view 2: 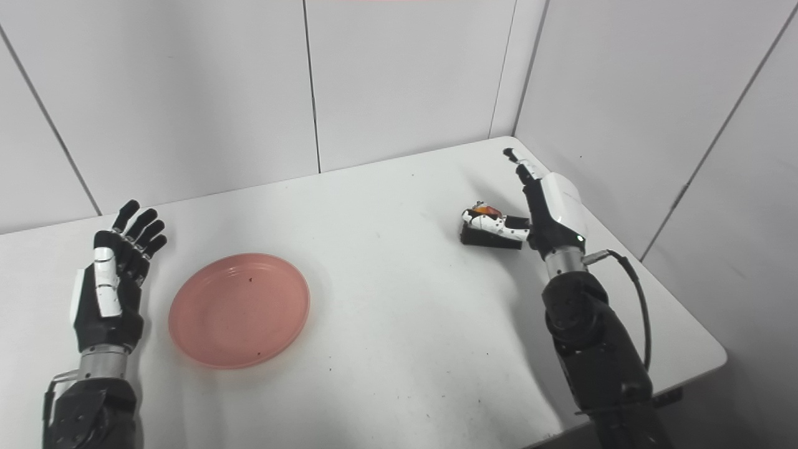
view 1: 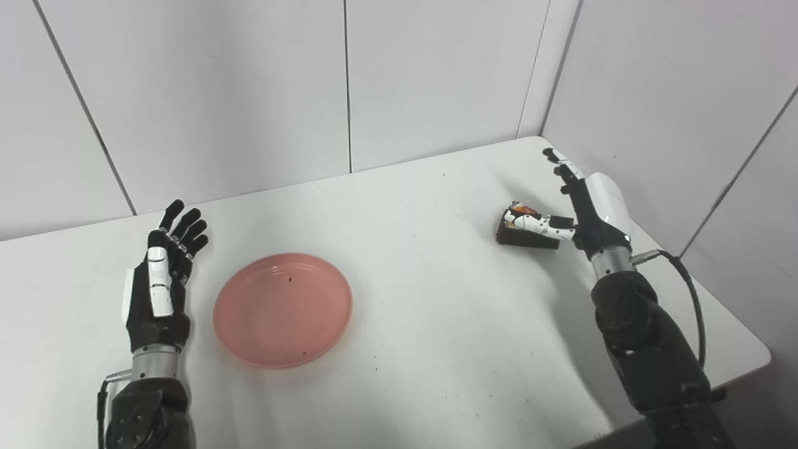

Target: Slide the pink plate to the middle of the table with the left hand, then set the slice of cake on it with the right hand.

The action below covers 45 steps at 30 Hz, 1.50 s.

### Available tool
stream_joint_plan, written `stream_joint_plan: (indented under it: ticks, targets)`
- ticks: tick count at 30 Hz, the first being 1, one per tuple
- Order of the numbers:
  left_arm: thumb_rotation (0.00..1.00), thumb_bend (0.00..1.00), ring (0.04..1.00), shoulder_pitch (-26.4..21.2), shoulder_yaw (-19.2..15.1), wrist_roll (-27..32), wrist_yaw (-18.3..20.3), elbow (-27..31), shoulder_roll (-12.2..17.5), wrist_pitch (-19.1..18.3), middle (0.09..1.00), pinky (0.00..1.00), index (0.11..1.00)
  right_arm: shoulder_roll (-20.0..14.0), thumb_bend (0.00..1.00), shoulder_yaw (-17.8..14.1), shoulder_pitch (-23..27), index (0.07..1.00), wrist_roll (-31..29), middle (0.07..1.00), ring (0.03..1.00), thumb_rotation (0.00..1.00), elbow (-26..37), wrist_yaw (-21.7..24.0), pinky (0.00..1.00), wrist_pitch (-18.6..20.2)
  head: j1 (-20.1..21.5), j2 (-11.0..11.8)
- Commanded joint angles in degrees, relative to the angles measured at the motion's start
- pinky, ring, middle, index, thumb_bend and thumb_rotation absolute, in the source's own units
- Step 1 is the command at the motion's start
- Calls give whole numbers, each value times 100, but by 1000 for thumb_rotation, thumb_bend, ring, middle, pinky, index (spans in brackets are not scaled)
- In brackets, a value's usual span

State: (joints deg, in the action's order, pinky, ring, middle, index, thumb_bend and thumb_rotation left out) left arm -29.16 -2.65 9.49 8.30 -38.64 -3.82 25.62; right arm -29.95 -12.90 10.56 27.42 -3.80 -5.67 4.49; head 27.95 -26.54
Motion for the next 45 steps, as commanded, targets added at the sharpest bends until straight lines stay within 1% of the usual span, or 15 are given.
stream_joint_plan:
  ticks: [1, 8, 11, 16, 18, 20, 22, 23, 25, 26, 29, 30, 32, 37, 45]
  targets:
    - [999, 727, 849, 924, -97, -50, 73, -747, 179, 123, 848, 841, 848, -205, 817, 39, 254, 875, 14, 875, 844, 497, 146, 76, 741, 214, -1, -1]
    - [1000, 739, 843, 942, -80, -85, 118, -725, 198, 125, 846, 837, 847, -222, 834, 321, 415, 862, 75, 856, 837, 483, -308, 28, 758, 15, -38, -14]
    - [989, 729, 841, 931, -107, -76, 144, -733, 185, 127, 842, 841, 843, -252, 837, 438, 471, 872, 77, 861, 828, 521, -434, 106, 742, 65, -38, -14]
    - [988, 752, 835, 935, -98, -98, 104, -710, 175, 123, 837, 830, 842, -259, 825, 621, 627, 866, 84, 866, 728, 358, -685, 235, 603, 120, -58, -33]
    - [990, 752, 836, 958, -65, -145, 83, -661, 183, 122, 838, 832, 843, -298, 827, 718, 686, 864, 163, 863, 727, 348, -801, 239, 603, 108, -67, -44]
    - [998, 743, 838, 990, -48, -173, 76, -601, 185, 121, 843, 826, 850, -323, 825, 830, 739, 853, 276, 842, 764, 299, -917, 196, 654, 112, -74, -55]
    - [998, 733, 837, 1010, -62, -184, 63, -545, 162, 123, 840, 827, 846, -322, 823, 904, 774, 834, 350, 816, 758, 235, -1000, 136, 643, 130, -72, -55]
    - [998, 739, 833, 1014, -61, -197, 61, -524, 154, 125, 839, 818, 842, -313, 787, 926, 789, 811, 377, 781, 726, 134, -1029, 111, 619, 141, -72, -55]
    - [997, 745, 832, 1022, -64, -229, 45, -493, 140, 128, 838, 811, 840, -265, 708, 900, 827, 760, 357, 716, 668, 27, -1165, -20, 577, 64, -92, -62]
    - [998, 746, 832, 1026, -53, -270, 26, -483, 142, 128, 838, 811, 840, -225, 702, 857, 839, 756, 320, 711, 663, 22, -1232, -171, 574, -73, -92, -62]
    - [1000, 749, 829, 1034, -47, -327, 9, -473, 140, 128, 839, 806, 841, -139, 609, 781, 864, 658, 266, 623, 531, 2, -1413, -643, 437, -429, -116, -77]
    - [1000, 740, 831, 1033, -46, -328, 15, -474, 139, 127, 842, 811, 842, -113, 571, 761, 870, 609, 256, 542, 468, 0, -1460, -781, 387, -506, -116, -77]
    - [1000, 731, 828, 1049, -36, -339, 10, -429, 131, 126, 842, 800, 843, -49, 533, 710, 864, 557, 224, 477, 453, 0, -1432, -975, 381, -550, -122, -84]
    - [1000, 739, 839, 1041, -36, -313, 10, -445, 113, 123, 851, 813, 852, -23, 515, 724, 881, 531, 169, 447, 440, 0, -1499, -1320, 377, -876, -134, -85]
    - [993, 736, 839, 1065, -51, -288, 40, -385, 75, 125, 847, 815, 843, 67, 514, 747, 897, 530, 103, 435, 397, 0, -1320, -1451, 325, -1126, -222, -123]
